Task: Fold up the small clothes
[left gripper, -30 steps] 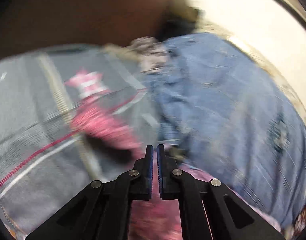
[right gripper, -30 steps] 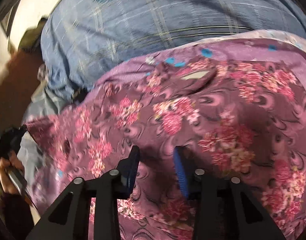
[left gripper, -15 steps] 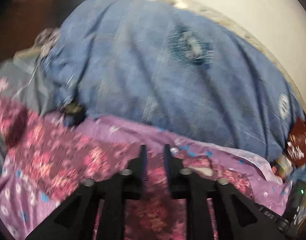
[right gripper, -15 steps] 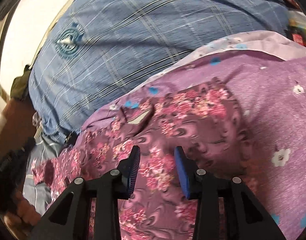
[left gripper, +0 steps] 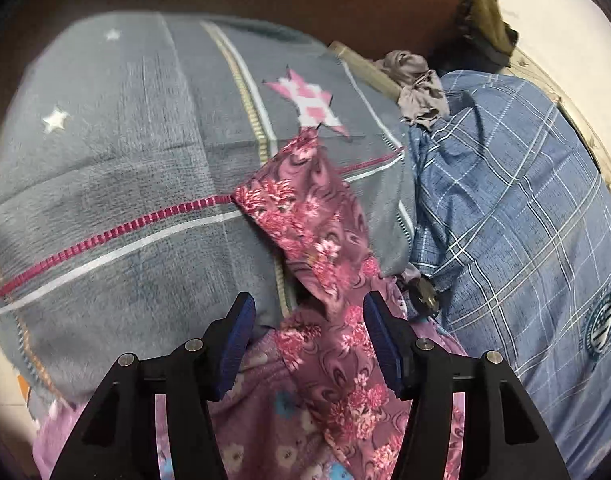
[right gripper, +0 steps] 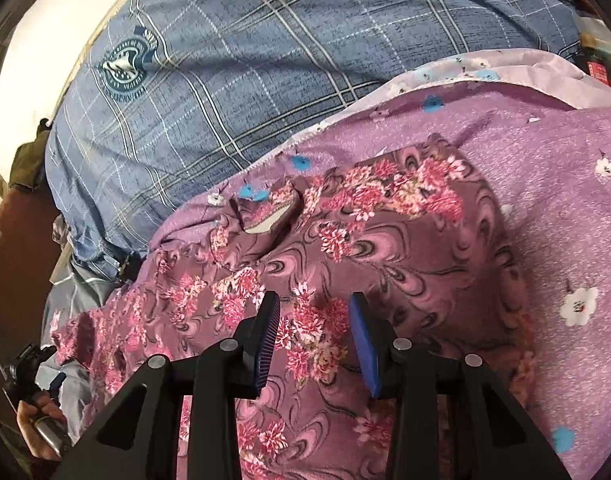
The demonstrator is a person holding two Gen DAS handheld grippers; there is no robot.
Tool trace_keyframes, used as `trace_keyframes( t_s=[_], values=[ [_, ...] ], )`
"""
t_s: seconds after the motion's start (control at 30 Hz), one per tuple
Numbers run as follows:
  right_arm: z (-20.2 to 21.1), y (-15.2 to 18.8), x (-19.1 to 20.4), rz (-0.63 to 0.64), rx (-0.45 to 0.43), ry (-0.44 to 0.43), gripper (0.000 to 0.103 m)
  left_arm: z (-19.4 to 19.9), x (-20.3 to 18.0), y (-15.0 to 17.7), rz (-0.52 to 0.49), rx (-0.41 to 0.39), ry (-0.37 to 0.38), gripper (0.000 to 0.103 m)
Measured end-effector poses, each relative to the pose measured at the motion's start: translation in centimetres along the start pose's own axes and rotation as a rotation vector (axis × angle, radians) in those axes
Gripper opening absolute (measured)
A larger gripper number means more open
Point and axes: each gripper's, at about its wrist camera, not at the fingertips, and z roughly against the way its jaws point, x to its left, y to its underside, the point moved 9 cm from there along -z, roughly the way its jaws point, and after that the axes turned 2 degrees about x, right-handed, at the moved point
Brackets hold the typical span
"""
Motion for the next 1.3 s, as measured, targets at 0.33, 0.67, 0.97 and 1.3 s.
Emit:
trace_keyframes(
  t_s=[0.33, 0.67, 0.97, 1.3],
  values=[
    [-1.7, 1.0, 2.5, 0.088, 0.026, 0.019, 0.038, -5.5, 1.6, -2.7, 0.018, 0.129, 0.091, 0.06],
    [-1.6, 1.0, 2.4, 0.099, 0.025, 0.018, 0.038, -8.7, 1.0, -4.8, -0.052, 0.047, 0.127, 0.011],
    [0.2, 0.2, 2.5, 0.116, -0.026, 0.006, 0.038, -4.1, -9.4, 0.8, -0.383, -0.023, 0.249, 0.003],
    [4.3, -3.6, -4.4, -0.075, -0.16, 0.023, 0.038, 4.3, -25.5, 28.5, -0.904, 0.337, 0.68, 0.02]
  ],
)
